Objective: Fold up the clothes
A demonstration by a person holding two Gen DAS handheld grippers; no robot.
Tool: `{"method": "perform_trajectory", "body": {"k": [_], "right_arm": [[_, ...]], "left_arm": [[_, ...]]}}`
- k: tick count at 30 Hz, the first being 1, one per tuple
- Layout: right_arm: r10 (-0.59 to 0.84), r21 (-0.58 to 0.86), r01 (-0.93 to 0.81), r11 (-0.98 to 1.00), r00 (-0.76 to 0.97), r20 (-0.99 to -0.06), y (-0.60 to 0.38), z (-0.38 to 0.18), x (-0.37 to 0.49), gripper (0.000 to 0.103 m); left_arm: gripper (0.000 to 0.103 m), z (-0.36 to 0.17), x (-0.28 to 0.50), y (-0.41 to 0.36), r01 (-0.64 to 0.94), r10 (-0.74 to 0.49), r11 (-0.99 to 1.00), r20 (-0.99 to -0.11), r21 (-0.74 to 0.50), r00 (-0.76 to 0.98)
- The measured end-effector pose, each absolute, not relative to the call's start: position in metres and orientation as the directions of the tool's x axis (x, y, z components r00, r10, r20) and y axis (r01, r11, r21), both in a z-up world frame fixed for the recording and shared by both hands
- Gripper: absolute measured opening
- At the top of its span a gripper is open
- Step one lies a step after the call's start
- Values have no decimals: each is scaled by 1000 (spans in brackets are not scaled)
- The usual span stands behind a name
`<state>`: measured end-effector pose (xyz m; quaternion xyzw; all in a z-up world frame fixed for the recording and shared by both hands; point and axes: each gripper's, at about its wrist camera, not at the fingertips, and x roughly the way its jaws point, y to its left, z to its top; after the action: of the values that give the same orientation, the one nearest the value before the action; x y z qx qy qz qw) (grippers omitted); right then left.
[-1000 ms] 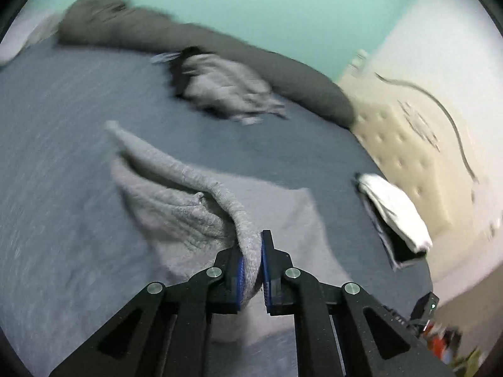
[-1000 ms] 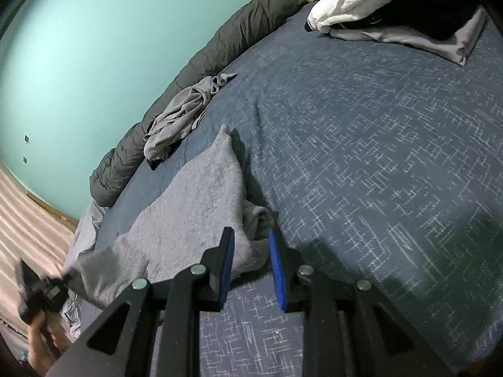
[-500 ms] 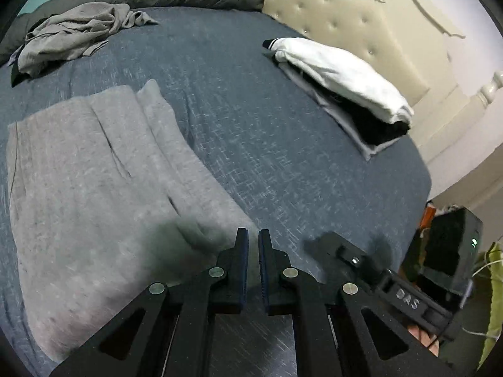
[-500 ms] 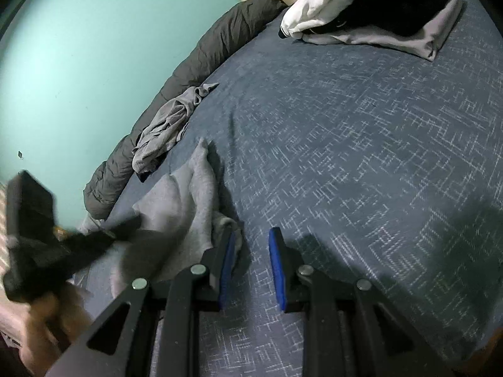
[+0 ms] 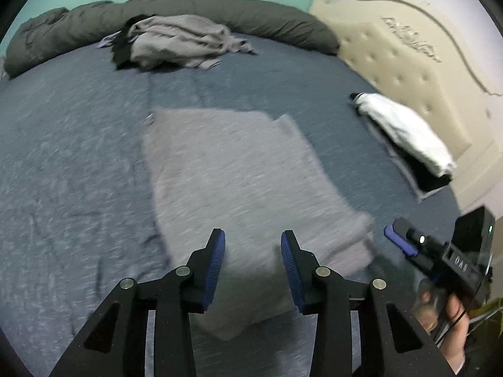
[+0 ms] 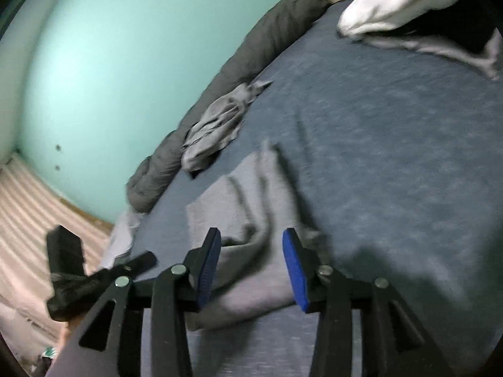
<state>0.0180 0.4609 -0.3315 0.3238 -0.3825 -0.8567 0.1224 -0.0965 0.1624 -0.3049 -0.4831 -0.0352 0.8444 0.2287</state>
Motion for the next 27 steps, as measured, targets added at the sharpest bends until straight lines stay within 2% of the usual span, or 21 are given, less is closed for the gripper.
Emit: {"method": "perform_trajectory", "body": {"k": [7, 19, 20, 21, 22, 23, 27], "right_arm": [[-554, 763, -56, -644, -654, -515, 423, -358, -14, 56], [-543, 737, -61, -673, -637, -548, 407, -370, -40, 58], [-537, 729, -55, -682, -638, -551, 406, -370, -41, 53], [-529, 717, -50, -696, -639, -558, 405, -369, -41, 43], [-520, 705, -44, -708, -643, -562, 405, -368, -41, 26], [-511, 694, -39, -719, -647, -566, 405, -367, -40, 18], [-472, 645, 1, -764, -682, -559, 404, -352, -33, 11]], "left_arm": [[40, -334, -94, 159, -357, 404, -896, -823, -266, -400], [41, -342, -85, 161, -377, 413, -888, -821, -265, -395], [41, -342, -85, 161, -379, 412, -887, -821, -263, -395], [42, -341, -85, 161, -380, 411, -887, -821, -261, -396], [42, -341, -85, 161, -381, 411, -887, -821, -260, -396], [42, -340, -85, 162, -384, 411, -886, -821, -259, -396], [42, -330, -82, 166, -404, 428, -876, -811, -263, -399]]}}
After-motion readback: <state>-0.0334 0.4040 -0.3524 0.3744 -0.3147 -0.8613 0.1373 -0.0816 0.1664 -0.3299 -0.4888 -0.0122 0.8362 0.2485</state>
